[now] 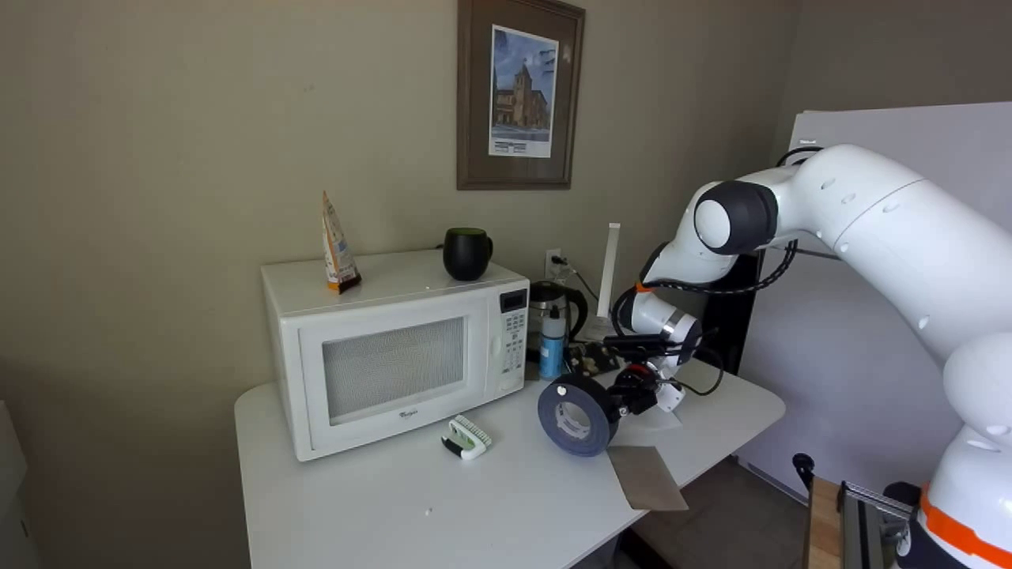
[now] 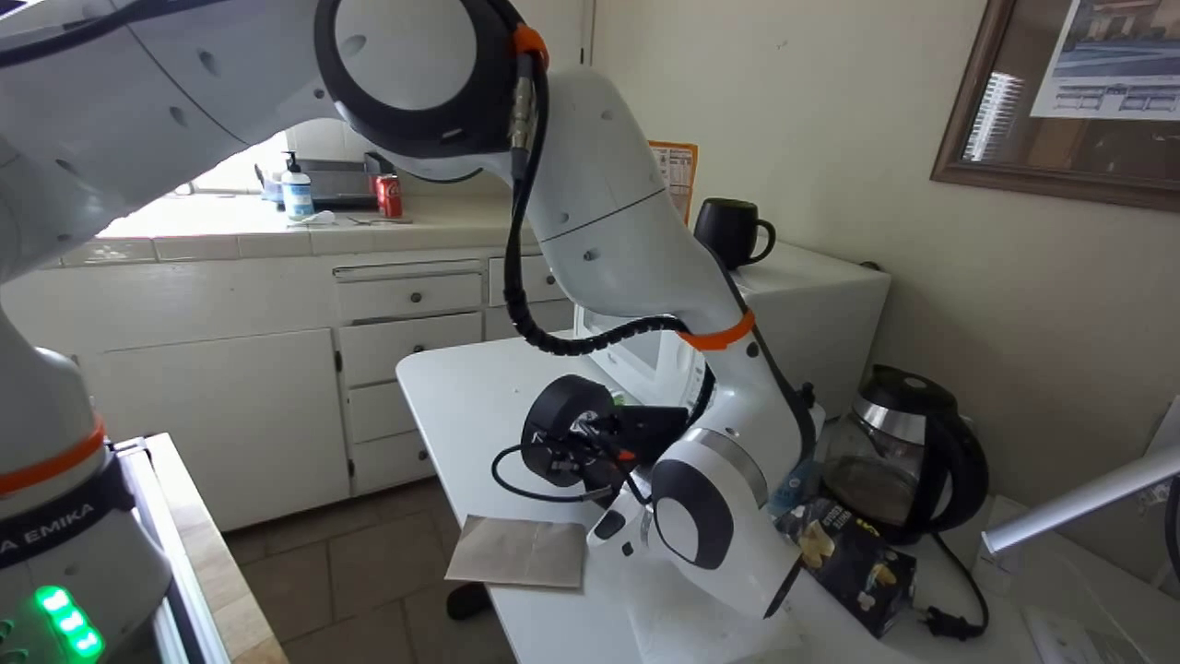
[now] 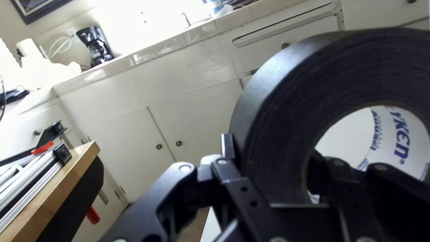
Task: Move the black masking tape to the left
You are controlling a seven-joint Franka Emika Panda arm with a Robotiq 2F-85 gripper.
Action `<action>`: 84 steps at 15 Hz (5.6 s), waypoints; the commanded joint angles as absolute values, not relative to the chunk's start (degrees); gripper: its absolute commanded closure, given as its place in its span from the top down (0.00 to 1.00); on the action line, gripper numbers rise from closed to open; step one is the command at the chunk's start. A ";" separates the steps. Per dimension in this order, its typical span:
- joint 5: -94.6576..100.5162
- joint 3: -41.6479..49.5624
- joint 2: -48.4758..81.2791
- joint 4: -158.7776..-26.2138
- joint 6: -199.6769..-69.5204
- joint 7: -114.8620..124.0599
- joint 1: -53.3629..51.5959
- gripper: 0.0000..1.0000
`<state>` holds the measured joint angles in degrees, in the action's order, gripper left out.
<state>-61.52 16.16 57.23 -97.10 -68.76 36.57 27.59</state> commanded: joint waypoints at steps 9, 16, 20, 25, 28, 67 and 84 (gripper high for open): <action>-71.36 17.51 60.06 -95.27 -66.46 50.83 27.69 0.22; -71.58 17.94 59.47 -95.87 -67.56 57.21 27.21 0.22; -72.00 17.85 59.32 -95.78 -67.04 59.01 27.36 0.79; -72.80 17.85 58.80 -95.83 -66.23 59.46 27.38 1.00; -72.07 18.18 58.49 -95.58 -65.89 58.46 27.47 1.00; -7.60 12.94 -2.96 -140.00 -103.98 57.76 8.80 1.00; 26.10 -2.29 14.57 -124.96 -109.59 65.19 -6.01 1.00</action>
<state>18.07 -3.02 8.58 -130.25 -109.83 64.23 -4.22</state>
